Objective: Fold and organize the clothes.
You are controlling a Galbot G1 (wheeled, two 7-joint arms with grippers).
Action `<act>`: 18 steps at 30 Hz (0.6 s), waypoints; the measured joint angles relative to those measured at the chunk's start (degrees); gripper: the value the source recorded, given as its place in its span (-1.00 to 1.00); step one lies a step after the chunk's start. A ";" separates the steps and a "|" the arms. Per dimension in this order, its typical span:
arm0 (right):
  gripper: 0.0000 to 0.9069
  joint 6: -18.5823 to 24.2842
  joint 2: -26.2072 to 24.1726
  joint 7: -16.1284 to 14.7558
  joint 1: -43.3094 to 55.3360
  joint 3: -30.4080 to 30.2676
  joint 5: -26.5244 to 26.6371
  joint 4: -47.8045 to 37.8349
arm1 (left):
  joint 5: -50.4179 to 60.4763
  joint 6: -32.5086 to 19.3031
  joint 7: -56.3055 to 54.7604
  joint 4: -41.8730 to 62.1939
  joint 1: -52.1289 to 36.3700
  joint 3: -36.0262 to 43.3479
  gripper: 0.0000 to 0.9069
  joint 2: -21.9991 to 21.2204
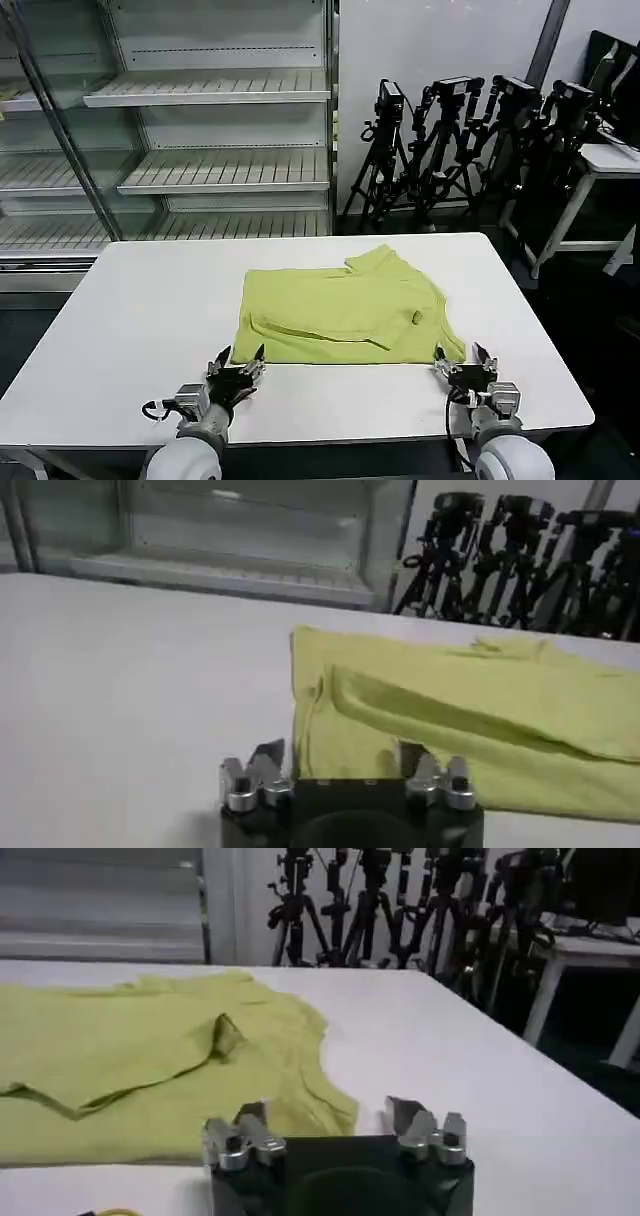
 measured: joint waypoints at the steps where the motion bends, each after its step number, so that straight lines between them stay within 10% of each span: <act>1: -1.00 0.01 -0.01 0.00 0.01 -0.04 0.06 0.00 | -0.03 -0.07 0.03 0.17 0.00 -0.09 -0.91 0.13; 18: -1.00 -0.10 -0.27 -0.12 -2.93 0.47 0.00 3.11 | -1.31 0.30 0.17 -0.80 1.83 -0.21 -0.91 0.80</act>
